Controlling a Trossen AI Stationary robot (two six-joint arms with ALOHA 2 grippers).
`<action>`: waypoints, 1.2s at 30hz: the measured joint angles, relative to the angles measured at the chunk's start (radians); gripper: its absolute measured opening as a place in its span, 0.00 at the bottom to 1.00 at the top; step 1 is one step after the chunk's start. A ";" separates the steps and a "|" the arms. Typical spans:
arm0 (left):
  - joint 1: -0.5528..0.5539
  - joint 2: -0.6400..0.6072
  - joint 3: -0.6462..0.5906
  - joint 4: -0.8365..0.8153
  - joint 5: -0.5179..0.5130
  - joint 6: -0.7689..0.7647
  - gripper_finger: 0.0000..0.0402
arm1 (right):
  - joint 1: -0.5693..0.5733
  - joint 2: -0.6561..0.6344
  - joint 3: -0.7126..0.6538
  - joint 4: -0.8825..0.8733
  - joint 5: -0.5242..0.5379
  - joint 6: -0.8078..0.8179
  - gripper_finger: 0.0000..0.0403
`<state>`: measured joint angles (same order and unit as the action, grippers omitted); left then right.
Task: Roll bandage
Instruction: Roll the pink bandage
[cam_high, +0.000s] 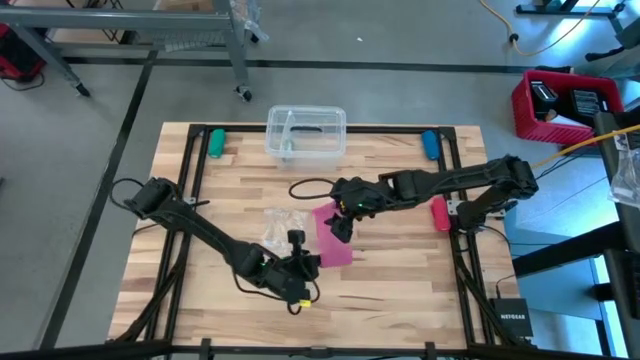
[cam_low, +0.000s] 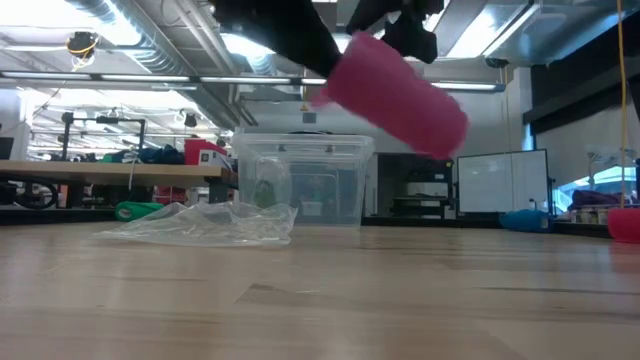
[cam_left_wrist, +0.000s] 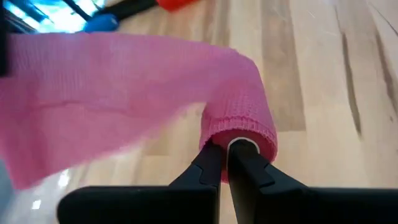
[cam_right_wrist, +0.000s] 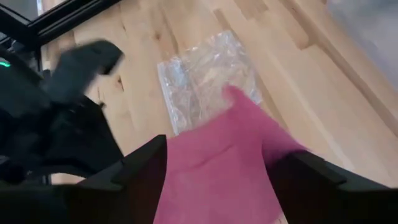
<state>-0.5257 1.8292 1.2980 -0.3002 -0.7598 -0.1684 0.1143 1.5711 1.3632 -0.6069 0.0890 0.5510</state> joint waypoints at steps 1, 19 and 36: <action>0.003 0.006 0.000 0.005 0.021 -0.001 0.01 | 0.000 0.000 0.000 -0.002 -0.007 -0.001 0.66; -0.039 -0.133 0.000 0.074 0.057 0.051 0.01 | 0.070 -0.122 0.268 -0.531 0.019 -0.174 0.66; -0.081 -0.381 0.002 0.283 -0.091 0.236 0.01 | 0.476 -0.533 -0.548 0.663 0.450 -0.391 0.66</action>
<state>-0.6063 1.4487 1.2999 -0.0174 -0.8503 0.0672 0.5903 1.0386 0.8153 0.0562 0.5389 0.1602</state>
